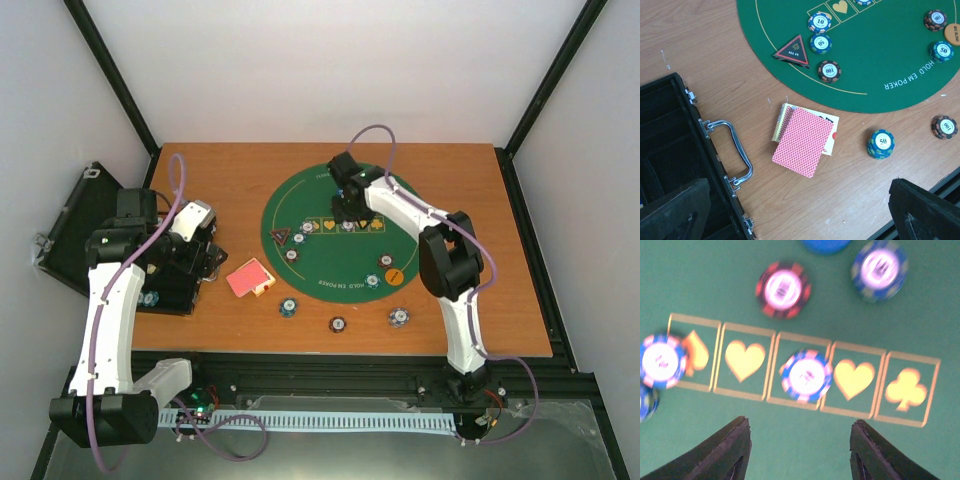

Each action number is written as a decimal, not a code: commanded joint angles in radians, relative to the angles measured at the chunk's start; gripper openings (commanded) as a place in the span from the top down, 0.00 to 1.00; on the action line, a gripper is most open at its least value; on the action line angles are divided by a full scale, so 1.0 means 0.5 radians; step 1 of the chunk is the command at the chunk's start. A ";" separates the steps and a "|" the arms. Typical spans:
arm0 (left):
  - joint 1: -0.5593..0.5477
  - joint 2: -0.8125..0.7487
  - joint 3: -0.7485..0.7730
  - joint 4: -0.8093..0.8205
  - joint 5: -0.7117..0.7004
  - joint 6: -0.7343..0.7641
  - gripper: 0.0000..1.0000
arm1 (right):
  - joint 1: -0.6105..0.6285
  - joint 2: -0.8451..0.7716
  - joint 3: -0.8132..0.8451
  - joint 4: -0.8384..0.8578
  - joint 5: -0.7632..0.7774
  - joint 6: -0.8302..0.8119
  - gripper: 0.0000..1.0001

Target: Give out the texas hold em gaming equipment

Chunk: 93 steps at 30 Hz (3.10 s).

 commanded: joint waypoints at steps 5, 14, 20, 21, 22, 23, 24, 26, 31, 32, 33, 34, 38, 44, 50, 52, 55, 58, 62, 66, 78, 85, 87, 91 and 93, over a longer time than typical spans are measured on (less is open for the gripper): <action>0.012 0.013 0.071 0.004 -0.004 0.052 0.00 | -0.156 0.363 0.381 -0.141 -0.081 -0.080 0.46; 0.011 0.022 0.054 0.014 -0.028 0.079 0.00 | -0.161 0.467 0.363 -0.078 -0.235 -0.020 0.53; 0.012 0.002 0.029 0.025 -0.041 0.083 0.00 | -0.088 0.500 0.367 -0.076 -0.256 0.003 0.61; 0.012 -0.001 0.028 0.025 -0.042 0.081 0.00 | -0.063 0.508 0.379 -0.084 -0.256 0.016 0.61; 0.011 -0.002 0.028 0.025 -0.043 0.082 0.00 | -0.029 0.510 0.386 -0.087 -0.251 0.023 0.61; 0.012 -0.002 0.028 0.024 -0.040 0.081 0.00 | -0.007 0.513 0.393 -0.080 -0.247 0.030 0.61; 0.012 -0.002 0.025 0.025 -0.038 0.081 0.00 | 0.016 0.521 0.407 -0.081 -0.249 0.051 0.61; 0.012 -0.002 0.022 0.025 -0.035 0.078 0.00 | 0.063 0.536 0.440 -0.074 -0.292 0.106 0.61; 0.012 -0.019 0.006 0.022 -0.029 0.071 0.00 | 0.142 0.600 0.591 -0.047 -0.378 0.229 0.61; 0.012 -0.025 0.006 0.018 -0.030 0.072 0.00 | 0.147 0.626 0.639 -0.066 -0.385 0.245 0.61; 0.011 -0.029 0.008 0.017 -0.031 0.075 0.00 | 0.148 0.642 0.678 -0.080 -0.388 0.258 0.61; 0.011 -0.033 0.011 0.013 -0.034 0.076 0.00 | 0.148 0.647 0.698 -0.087 -0.391 0.265 0.61; 0.012 -0.041 0.005 0.011 -0.038 0.083 0.00 | 0.148 0.621 0.708 -0.088 -0.403 0.271 0.61; 0.011 -0.035 -0.003 0.005 -0.001 0.064 0.00 | 0.148 0.538 0.680 -0.098 -0.411 0.251 0.60; 0.012 -0.041 0.004 0.004 -0.005 0.066 0.00 | 0.124 0.218 0.479 -0.177 -0.214 0.164 0.54; 0.011 -0.036 0.009 0.005 0.002 0.062 0.00 | 0.120 0.022 0.270 -0.171 -0.131 0.155 0.47; 0.012 -0.026 0.003 0.010 0.020 0.052 0.00 | 0.126 -0.402 -0.208 -0.103 -0.036 0.227 0.38; 0.010 -0.021 -0.010 0.022 0.043 0.045 0.00 | 0.132 -0.795 -0.778 -0.049 0.031 0.338 0.31; 0.012 -0.018 -0.006 0.021 0.050 0.046 0.00 | 0.150 -1.205 -1.315 -0.041 0.026 0.500 0.28; 0.012 -0.019 -0.001 0.023 0.052 0.047 0.00 | 0.154 -1.515 -1.699 -0.029 -0.008 0.656 0.28; 0.012 -0.012 0.037 0.007 0.057 0.049 0.00 | 0.160 -1.723 -2.027 0.017 -0.072 0.791 0.28; 0.012 -0.005 0.051 0.007 0.055 0.046 0.00 | 0.169 -1.739 -2.159 0.103 -0.113 0.792 0.28; 0.012 -0.002 0.060 0.004 0.054 0.046 0.00 | 0.169 -1.743 -2.185 0.139 -0.146 0.778 0.28; 0.012 0.005 0.073 -0.002 0.054 0.043 0.00 | 0.181 -1.724 -2.209 0.188 -0.181 0.760 0.28; 0.011 0.004 0.074 -0.007 0.053 0.043 0.00 | 0.184 -1.716 -2.212 0.208 -0.194 0.752 0.29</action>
